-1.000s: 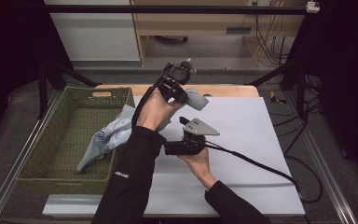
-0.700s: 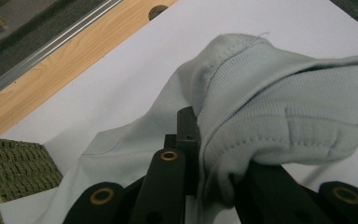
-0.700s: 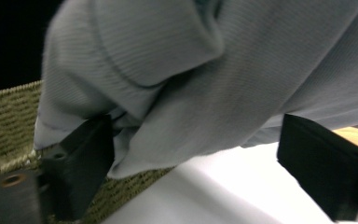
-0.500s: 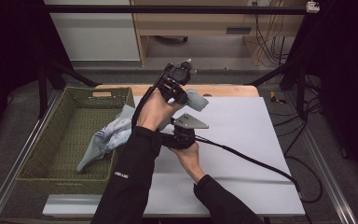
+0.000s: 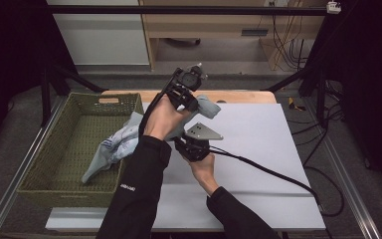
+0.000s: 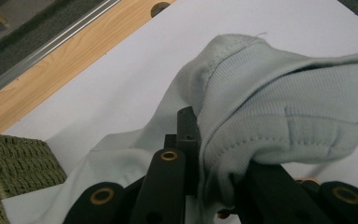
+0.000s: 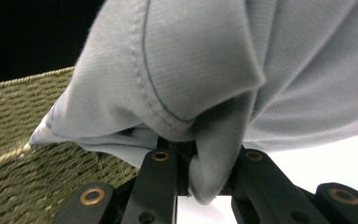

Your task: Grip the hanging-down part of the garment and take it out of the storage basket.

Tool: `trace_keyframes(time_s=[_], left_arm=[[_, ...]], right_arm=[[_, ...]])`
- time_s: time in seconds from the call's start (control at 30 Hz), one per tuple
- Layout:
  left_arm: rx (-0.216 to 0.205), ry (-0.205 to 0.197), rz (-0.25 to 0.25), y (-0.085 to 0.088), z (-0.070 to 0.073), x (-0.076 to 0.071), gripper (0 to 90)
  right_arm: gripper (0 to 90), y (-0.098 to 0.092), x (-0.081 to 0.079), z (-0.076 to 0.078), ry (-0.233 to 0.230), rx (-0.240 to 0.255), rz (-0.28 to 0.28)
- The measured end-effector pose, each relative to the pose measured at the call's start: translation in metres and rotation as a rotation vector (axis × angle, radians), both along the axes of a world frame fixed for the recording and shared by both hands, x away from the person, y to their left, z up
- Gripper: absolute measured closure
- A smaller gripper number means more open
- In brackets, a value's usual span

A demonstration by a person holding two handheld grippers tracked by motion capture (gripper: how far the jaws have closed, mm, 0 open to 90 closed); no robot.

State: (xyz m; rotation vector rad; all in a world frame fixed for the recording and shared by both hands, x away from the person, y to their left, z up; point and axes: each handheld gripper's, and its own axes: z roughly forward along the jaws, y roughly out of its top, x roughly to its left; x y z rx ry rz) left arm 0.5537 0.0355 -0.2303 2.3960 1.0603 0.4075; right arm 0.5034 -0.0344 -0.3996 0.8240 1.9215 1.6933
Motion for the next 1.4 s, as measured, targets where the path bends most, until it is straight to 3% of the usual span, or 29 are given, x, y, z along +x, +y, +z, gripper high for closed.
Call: trace_keyframes(time_s=[0.17, 0.23, 0.27, 0.33, 0.37, 0.43, 0.47, 0.5, 0.53, 0.6, 0.7, 0.8, 0.93, 1.4], left_arm=[[0.001, -0.006, 0.005, 0.001, 0.001, -0.001, 82.8], [0.005, -0.007, 0.007, 0.001, 0.001, -0.001, 82.8], [0.009, -0.007, 0.005, 0.001, 0.002, -0.001, 82.8], [0.007, -0.006, 0.003, 0.002, 0.002, -0.001, 82.8], [0.008, -0.007, 0.006, 0.003, 0.002, -0.001, 82.8], [0.007, -0.006, 0.008, 0.004, 0.003, 0.0, 82.8], [-0.001, -0.008, 0.013, 0.003, 0.002, 0.0, 82.8], [0.004, -0.007, 0.01, 0.003, 0.002, 0.0, 82.8], [0.001, -0.008, 0.01, 0.002, 0.002, -0.001, 82.8], [0.005, -0.01, 0.004, 0.001, 0.002, -0.001, 82.8], [0.008, -0.009, -0.001, 0.001, 0.002, -0.002, 82.8], [0.007, -0.009, 0.005, 0.003, 0.003, -0.002, 82.8], [0.005, -0.008, 0.006, 0.006, 0.003, -0.003, 82.8], [-0.009, 0.003, -0.022, -0.003, 0.002, -0.006, 82.7]], right_arm=[[83.0, -0.007, -0.009, 0.004, 0.0, -0.013, 0.008], [83.1, -0.01, -0.01, 0.002, -0.037, -0.034, 0.015], [83.1, -0.01, -0.014, 0.003, 0.0, -0.013, 0.01], [83.2, -0.015, -0.015, 0.003, -0.033, -0.036, 0.02], [83.2, -0.017, -0.019, 0.005, -0.006, -0.032, 0.023], [83.2, -0.023, -0.021, 0.006, -0.04, -0.04, 0.033], [83.3, -0.025, -0.023, 0.006, -0.025, -0.027, 0.032], [83.3, -0.029, -0.023, 0.006, -0.062, -0.052, 0.032], [83.3, -0.031, -0.026, 0.007, -0.027, -0.043, 0.033], [83.3, -0.036, -0.027, 0.006, -0.058, -0.064, 0.029], [83.4, -0.04, -0.031, 0.008, -0.03, -0.036, 0.036], [83.4, -0.05, -0.033, 0.012, -0.051, -0.057, 0.036], [83.5, -0.067, -0.039, 0.02, -0.073, -0.05, 0.032], [83.5, -0.106, -0.048, 0.033, -0.085, -0.075, 0.011]])
